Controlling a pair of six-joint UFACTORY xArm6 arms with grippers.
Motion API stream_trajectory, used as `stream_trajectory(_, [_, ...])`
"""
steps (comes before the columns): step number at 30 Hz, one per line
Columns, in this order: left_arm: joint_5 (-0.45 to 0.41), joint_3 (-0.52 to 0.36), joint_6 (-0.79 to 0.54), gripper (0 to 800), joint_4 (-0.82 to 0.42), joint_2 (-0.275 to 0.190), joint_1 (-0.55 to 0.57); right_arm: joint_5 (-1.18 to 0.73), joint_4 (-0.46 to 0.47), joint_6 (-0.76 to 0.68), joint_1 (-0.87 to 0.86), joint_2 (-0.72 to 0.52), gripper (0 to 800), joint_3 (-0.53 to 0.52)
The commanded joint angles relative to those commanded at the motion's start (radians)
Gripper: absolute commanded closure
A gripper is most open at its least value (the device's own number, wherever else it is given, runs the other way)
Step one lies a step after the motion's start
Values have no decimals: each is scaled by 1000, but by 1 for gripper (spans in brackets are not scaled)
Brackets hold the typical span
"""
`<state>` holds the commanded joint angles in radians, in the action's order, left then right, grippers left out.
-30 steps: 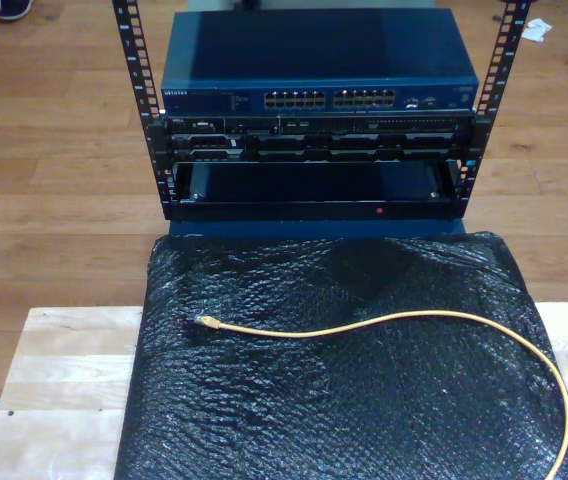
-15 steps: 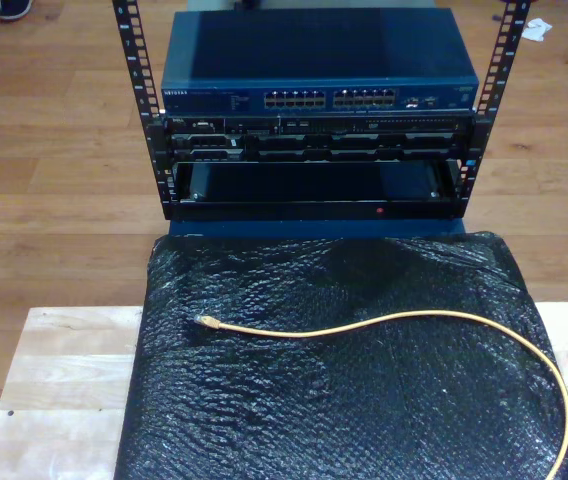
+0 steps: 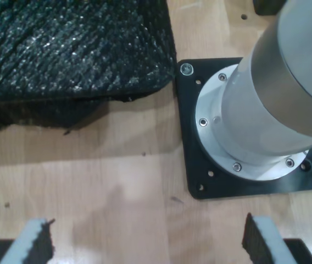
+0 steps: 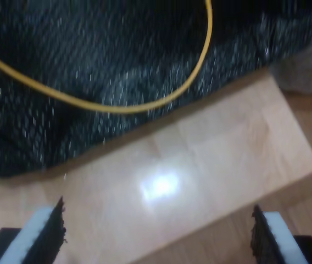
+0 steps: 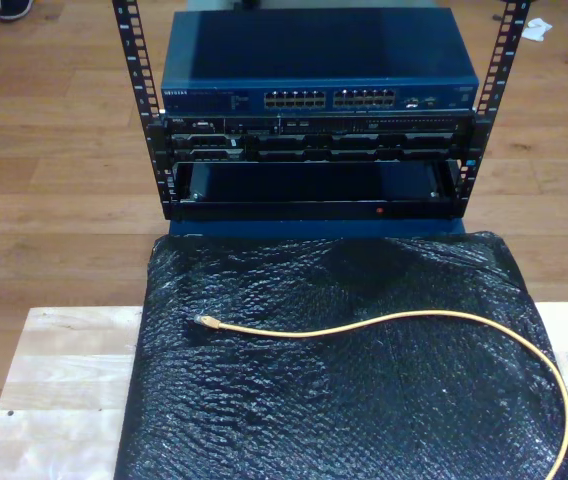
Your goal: Grab the cable and plug it in
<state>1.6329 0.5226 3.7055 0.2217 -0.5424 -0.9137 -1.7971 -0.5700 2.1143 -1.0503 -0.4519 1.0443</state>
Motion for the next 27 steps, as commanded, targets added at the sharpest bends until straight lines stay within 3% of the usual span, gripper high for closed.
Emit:
stream_trajectory(9, [2, -5, 23, 0, 130, 2, 5, -8, -21, -130, 130, 0, 2, 46])
stream_trajectory(13, [3, -5, 43, 0, 135, 3, 5, -3, -38, -175, 196, 0, 2, 54])
stream_trajectory(19, [0, 0, 94, 0, 138, 5, 8, -2, -150, -230, 244, 0, 2, 55])
stream_trajectory(27, [-2, 2, 178, 0, 158, 0, 77, 84, -150, -305, 397, -3, 2, 55])
